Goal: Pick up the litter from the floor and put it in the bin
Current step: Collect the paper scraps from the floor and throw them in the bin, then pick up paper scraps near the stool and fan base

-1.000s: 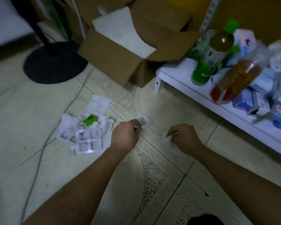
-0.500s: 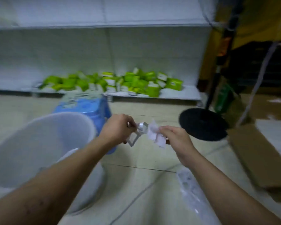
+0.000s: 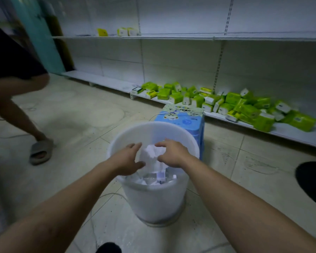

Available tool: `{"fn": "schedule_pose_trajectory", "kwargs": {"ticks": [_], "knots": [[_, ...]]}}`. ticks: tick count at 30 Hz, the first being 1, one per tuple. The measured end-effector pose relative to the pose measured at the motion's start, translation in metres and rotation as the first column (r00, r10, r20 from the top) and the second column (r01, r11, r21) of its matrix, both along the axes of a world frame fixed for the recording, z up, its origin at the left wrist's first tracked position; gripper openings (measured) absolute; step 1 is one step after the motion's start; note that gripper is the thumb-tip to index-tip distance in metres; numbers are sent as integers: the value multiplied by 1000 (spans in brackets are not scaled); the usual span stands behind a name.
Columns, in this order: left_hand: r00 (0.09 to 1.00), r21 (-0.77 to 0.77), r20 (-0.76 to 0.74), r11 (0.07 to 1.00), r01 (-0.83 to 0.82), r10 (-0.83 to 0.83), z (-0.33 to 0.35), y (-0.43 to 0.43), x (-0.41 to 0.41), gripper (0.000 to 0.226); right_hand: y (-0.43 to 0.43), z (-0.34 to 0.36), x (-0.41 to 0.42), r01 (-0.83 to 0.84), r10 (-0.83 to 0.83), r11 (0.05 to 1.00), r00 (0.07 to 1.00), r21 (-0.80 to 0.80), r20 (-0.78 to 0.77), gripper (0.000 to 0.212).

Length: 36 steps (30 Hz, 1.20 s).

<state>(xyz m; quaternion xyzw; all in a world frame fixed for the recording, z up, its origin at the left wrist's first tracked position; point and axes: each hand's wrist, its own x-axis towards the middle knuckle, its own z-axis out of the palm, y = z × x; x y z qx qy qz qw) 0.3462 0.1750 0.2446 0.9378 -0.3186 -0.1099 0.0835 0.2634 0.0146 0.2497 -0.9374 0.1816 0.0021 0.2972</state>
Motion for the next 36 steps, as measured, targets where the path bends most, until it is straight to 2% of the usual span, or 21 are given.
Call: {"fn": "schedule_pose_trajectory", "kwargs": {"ticks": [3,6,10,17,21,24,27,30,33,36], "knots": [[998,-9,38,999,48,-48,8,1,-13,82,-2,-4,-22,39,-33,996,997,-80,72,54],[985,-52,109,989,142,-136,29,-15,-39,80,-14,6,-54,64,-46,981,994,-181,100,66],[937,-105,232,951,290,-260,61,-56,-94,78,-52,25,-121,196,-157,956,970,-217,185,76],[849,-209,267,833,512,-455,96,-144,-205,75,-129,63,-262,453,-372,854,875,-254,308,81],[763,-232,291,731,642,-577,91,-195,-263,75,-154,65,-332,568,-472,790,805,-233,361,79],[692,-256,256,643,722,-676,76,-229,-303,75,-166,55,-380,657,-573,724,743,-211,347,78],[588,-261,219,534,804,-779,50,-260,-341,75,-173,37,-426,741,-675,650,666,-170,318,77],[446,-287,183,386,877,-876,21,-292,-389,75,-169,6,-483,827,-766,551,553,-109,327,78],[250,-314,128,200,928,-960,-8,-315,-456,76,-146,-22,-554,915,-871,392,402,-95,282,79],[11,-331,76,-15,943,-997,-27,-312,-533,72,-99,-40,-628,962,-944,228,256,-149,207,79]]}}
